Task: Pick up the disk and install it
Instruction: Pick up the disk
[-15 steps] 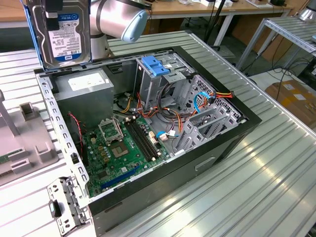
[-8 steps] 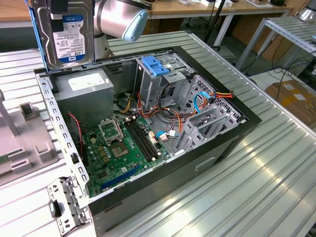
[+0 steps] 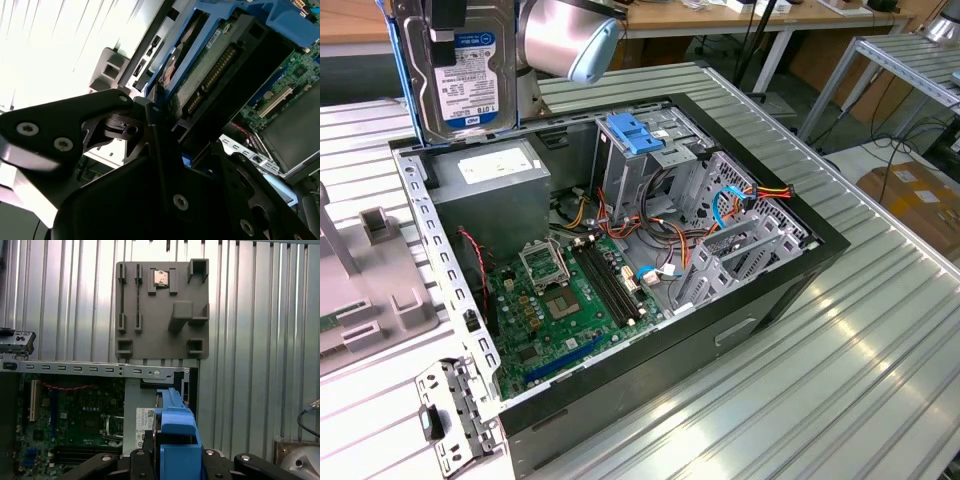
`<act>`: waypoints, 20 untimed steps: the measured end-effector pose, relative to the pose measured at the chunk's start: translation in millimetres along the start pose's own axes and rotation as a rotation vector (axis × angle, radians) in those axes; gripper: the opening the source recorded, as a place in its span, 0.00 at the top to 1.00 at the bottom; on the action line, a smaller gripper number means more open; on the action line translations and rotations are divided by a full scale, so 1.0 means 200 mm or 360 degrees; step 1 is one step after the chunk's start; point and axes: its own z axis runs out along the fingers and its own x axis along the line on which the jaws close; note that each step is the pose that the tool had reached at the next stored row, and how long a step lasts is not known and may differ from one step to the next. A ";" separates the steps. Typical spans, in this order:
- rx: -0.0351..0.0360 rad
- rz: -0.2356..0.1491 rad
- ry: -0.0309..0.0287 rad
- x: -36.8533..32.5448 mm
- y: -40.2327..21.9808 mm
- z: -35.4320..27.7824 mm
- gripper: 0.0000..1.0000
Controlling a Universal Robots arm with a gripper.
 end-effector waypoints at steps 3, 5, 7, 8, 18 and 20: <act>0.0000 0.0000 0.00000 0.012 -0.013 0.000 0.64; 0.0000 0.0000 0.00000 0.020 -0.024 0.000 0.64; -0.0001 0.0000 0.00000 0.027 -0.032 0.000 0.64; -0.0001 0.0000 0.00000 0.030 -0.035 0.000 0.64; -0.0002 0.0000 -0.00001 0.075 -0.093 0.001 0.64; -0.0003 0.0000 -0.00001 0.089 -0.113 0.002 0.64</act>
